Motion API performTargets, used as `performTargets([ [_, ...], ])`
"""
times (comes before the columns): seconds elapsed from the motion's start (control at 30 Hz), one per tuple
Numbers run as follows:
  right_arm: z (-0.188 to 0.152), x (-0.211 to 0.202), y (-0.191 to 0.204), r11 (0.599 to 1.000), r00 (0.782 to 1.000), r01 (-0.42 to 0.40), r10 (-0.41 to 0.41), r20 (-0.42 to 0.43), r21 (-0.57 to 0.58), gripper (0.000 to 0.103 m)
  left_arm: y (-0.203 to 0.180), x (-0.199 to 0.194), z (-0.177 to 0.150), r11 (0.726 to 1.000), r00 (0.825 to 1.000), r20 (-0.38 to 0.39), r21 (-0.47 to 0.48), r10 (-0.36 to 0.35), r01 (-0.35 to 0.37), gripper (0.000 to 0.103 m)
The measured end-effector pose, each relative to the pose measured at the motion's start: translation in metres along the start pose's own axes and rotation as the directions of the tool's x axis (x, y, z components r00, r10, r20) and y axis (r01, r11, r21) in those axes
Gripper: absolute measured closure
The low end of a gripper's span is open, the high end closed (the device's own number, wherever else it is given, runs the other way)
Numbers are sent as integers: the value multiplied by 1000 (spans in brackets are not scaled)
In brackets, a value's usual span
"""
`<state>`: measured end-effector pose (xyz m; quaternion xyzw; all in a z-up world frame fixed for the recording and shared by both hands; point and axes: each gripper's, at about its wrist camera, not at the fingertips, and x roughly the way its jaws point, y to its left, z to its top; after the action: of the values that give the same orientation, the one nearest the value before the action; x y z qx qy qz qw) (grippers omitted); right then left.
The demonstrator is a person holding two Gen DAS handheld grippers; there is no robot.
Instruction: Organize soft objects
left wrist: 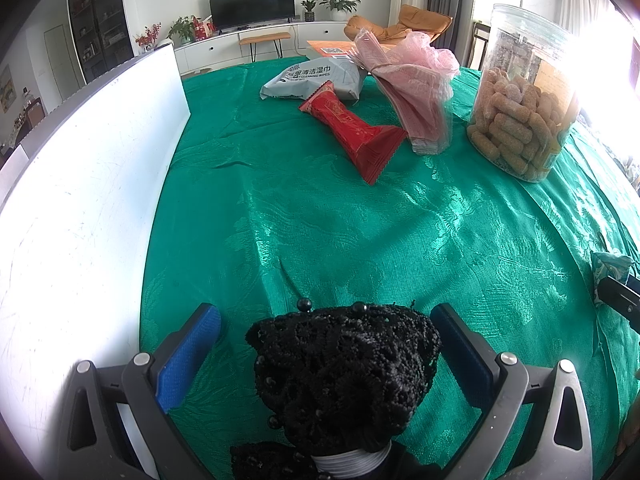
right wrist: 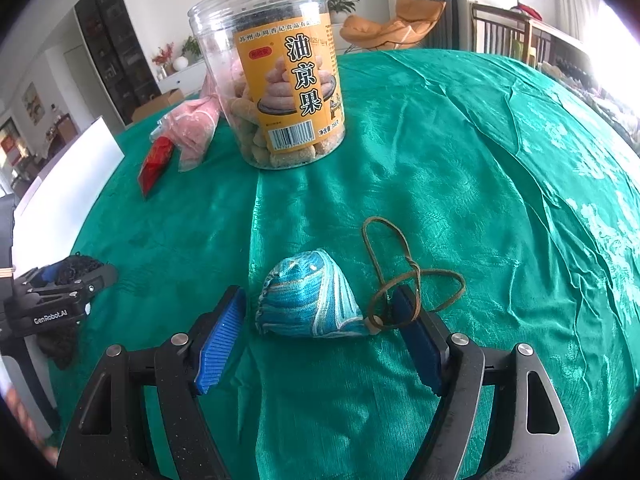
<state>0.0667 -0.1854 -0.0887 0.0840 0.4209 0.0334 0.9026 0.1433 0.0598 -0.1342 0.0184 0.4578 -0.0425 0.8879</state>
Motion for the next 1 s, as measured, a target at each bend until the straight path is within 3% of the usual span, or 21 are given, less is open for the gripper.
performTargets([
  [0.1, 0, 0, 1, 1000, 1000, 8, -8, 0, -7, 25, -2, 0, 1, 999, 1000, -1, -44, 25, -25, 0],
  [0.17, 0, 1, 3, 1000, 1000, 22, -22, -1, -18, 26, -5, -1, 3, 995, 997, -46, -86, 56, -59, 0],
  [0.27, -1, -1, 3, 998, 999, 52, -52, 5, -28, 49, -5, -2, 6, 987, 990, -120, -132, 74, -90, 0],
  [0.3, -1, -2, 1, 999, 999, 46, -46, 6, -21, 51, -8, -2, 6, 989, 988, -136, -121, 72, -88, 0],
  [0.37, -1, -5, -1, 998, 998, 57, -57, 14, -15, 54, -12, -5, 3, 996, 988, -146, -72, 42, -53, 3],
  [0.4, -1, -5, -2, 998, 998, 61, -61, 16, -13, 54, -15, -12, 0, 999, 993, -117, -41, 24, -29, 19],
  [0.43, -2, -7, -3, 998, 998, 63, -62, 21, -7, 54, -17, -19, -2, 1000, 996, -94, -22, 14, -16, 46],
  [0.47, -2, -9, -4, 998, 998, 64, -64, 27, 0, 54, -17, -24, -3, 1000, 996, -88, -14, 4, -5, 56],
  [0.57, -1, -10, -8, 999, 999, 44, -45, 26, 22, 54, -11, -40, -5, 991, 990, -76, -63, -123, 118, 58],
  [0.7, 6, -18, -13, 996, 1000, -16, 17, -9, 92, 56, 7, -102, 1, 935, 948, 13, -162, -318, 316, 59],
  [0.77, 18, -37, -4, 991, 997, -83, 82, 7, 105, 56, 25, -150, 9, 914, 927, 96, -159, -362, 373, 59],
  [0.83, 39, -64, 28, 986, 986, -163, 161, 32, 48, 56, 50, -194, 16, 923, 927, 170, -140, -334, 358, 59],
  [0.9, 59, -91, 69, 968, 967, -248, 249, 46, -29, 56, 83, -234, 21, 947, 938, 232, -131, -257, 292, 59],
  [1.0, 83, -129, 145, 898, 904, -419, 426, 32, -133, 56, 134, -276, 21, 975, 955, 275, -155, -111, 158, 58],
])
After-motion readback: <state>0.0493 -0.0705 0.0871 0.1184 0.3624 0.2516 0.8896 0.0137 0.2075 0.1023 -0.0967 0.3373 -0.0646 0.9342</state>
